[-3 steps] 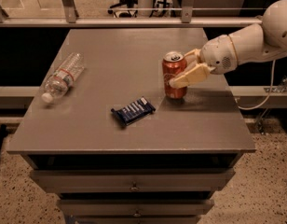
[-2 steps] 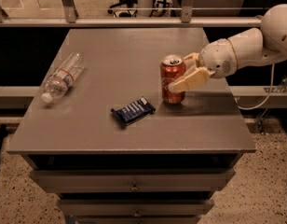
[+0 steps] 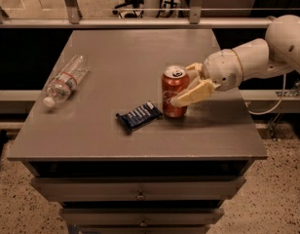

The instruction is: Move coke can near rxbar blueberry

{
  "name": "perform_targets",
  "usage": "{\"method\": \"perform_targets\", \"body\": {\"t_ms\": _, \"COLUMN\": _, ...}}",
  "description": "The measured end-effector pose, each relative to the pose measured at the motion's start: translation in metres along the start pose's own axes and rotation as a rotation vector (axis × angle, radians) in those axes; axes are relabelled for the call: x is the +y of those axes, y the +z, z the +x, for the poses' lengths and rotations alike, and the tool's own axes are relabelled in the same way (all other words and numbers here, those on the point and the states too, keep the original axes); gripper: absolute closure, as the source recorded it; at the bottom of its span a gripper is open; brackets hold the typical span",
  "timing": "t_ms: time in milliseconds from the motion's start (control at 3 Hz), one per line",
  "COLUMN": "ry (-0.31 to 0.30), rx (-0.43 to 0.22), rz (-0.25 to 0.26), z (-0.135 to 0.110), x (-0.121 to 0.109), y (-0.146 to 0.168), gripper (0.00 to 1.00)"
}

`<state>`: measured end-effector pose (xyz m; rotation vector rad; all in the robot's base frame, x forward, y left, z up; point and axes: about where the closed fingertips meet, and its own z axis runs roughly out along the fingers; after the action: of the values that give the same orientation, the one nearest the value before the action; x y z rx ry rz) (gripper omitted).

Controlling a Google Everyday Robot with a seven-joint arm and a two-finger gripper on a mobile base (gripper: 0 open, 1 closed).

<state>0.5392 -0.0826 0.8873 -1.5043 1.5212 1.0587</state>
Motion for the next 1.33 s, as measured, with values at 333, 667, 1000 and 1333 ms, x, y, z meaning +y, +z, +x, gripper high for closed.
{"method": "perform_targets", "body": {"t_ms": 333, "ry": -0.018, "rx": -0.016, "rz": -0.019, "z": 0.005, "x": 0.006, "y": 0.008, "gripper": 0.38}}
{"method": "perform_targets", "body": {"t_ms": 667, "ry": -0.021, "rx": -0.027, "rz": -0.033, "z": 0.009, "x": 0.01, "y": 0.014, "gripper": 0.08}}
{"method": "perform_targets", "body": {"t_ms": 1000, "ry": -0.017, "rx": -0.029, "rz": -0.039, "z": 0.011, "x": 0.012, "y": 0.016, "gripper": 0.0}}
{"method": "perform_targets", "body": {"t_ms": 1333, "ry": -0.015, "rx": -0.007, "rz": -0.001, "z": 0.017, "x": 0.006, "y": 0.004, "gripper": 0.0}}
